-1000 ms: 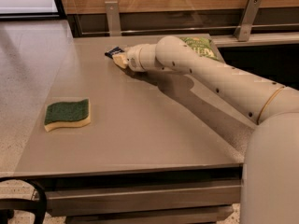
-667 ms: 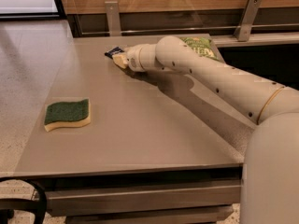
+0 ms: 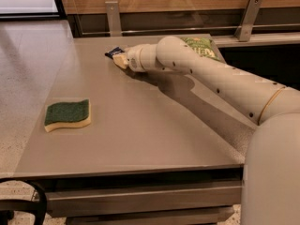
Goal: Pick rxbar blueberry
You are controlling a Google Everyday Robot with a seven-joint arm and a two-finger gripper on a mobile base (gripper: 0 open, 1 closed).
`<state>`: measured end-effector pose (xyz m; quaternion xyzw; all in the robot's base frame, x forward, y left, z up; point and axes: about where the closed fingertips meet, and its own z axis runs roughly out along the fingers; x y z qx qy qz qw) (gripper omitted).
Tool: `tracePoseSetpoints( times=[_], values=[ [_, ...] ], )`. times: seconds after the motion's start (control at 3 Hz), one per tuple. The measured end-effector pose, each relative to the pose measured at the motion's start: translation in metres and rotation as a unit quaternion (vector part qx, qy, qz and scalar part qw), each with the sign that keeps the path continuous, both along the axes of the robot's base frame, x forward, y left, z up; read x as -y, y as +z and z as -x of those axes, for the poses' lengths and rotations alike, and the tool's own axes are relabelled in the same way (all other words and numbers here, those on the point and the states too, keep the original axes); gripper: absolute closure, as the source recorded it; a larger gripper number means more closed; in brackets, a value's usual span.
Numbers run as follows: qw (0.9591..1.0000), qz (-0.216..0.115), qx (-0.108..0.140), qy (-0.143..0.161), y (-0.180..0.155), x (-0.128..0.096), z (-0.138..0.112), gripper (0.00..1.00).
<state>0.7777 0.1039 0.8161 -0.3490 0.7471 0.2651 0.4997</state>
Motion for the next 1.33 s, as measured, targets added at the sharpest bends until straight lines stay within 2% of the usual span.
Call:
tracePoseSetpoints(
  times=[0.67, 1.0, 1.33],
  values=[
    [1.0000, 0.000, 0.000, 0.000, 0.000, 0.000, 0.000, 1.00],
    [0.9983, 0.034, 0.042, -0.019, 0.054, 0.018, 0.003, 1.00],
    [0.9946, 0.059, 0.079, -0.031, 0.098, 0.028, 0.006, 1.00]
  ],
)
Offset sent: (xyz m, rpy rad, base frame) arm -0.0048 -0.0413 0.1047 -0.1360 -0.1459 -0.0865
